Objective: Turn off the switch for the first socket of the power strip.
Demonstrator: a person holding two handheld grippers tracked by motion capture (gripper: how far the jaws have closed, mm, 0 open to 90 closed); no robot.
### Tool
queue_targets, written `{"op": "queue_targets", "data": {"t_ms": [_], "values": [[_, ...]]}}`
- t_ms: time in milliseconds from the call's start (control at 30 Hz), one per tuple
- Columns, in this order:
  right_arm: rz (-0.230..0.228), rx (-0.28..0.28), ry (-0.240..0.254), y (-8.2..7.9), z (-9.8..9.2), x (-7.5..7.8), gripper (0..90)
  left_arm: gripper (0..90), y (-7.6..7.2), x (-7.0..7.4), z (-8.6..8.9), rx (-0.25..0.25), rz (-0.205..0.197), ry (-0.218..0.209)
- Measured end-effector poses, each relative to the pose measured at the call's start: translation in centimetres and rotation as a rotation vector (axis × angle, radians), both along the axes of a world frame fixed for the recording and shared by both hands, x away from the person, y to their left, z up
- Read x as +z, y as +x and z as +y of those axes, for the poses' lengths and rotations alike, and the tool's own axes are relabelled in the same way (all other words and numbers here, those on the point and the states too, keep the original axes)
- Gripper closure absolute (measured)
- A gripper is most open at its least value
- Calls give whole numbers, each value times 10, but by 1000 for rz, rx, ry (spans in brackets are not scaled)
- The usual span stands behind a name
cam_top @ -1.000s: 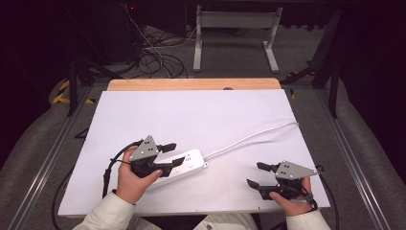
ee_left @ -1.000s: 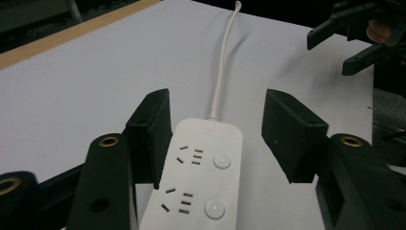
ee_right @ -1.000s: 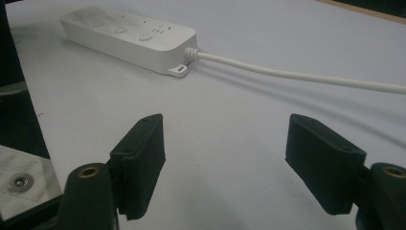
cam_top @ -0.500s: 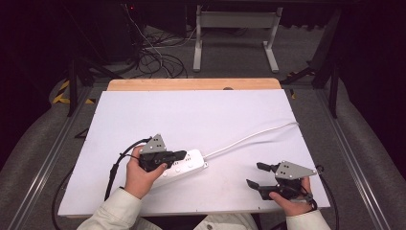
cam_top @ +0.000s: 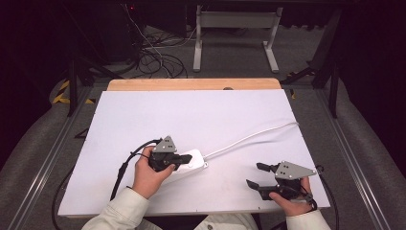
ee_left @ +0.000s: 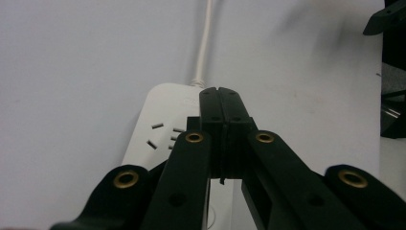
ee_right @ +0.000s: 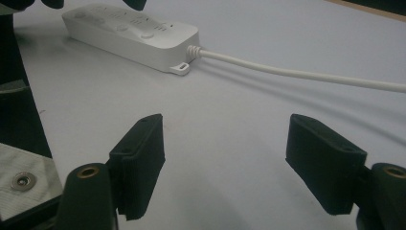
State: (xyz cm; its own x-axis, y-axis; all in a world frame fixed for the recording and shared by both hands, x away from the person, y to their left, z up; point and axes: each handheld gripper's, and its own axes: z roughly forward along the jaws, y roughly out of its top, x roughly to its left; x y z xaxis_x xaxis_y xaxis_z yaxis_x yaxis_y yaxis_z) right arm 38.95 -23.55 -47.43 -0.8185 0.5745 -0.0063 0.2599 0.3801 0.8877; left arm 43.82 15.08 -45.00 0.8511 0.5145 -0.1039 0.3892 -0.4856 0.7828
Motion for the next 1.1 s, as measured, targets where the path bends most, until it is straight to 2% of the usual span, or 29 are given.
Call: {"op": "queue_targets", "data": {"t_ms": [133,433,767,1000,1100], "values": [[-2,2,0,0,0,0,301,900,3,-5,-6,9,32,28],[2,8,-5,0,1,0,300,900,5,-11,-13,24,43,68],[1,8,-4,0,1,0,300,900,5,-12,-15,27,35,88],[2,11,-3,0,1,0,301,900,3,-13,-16,28,14,115],[3,10,-4,0,1,0,300,900,4,-13,-16,25,19,117]]}}
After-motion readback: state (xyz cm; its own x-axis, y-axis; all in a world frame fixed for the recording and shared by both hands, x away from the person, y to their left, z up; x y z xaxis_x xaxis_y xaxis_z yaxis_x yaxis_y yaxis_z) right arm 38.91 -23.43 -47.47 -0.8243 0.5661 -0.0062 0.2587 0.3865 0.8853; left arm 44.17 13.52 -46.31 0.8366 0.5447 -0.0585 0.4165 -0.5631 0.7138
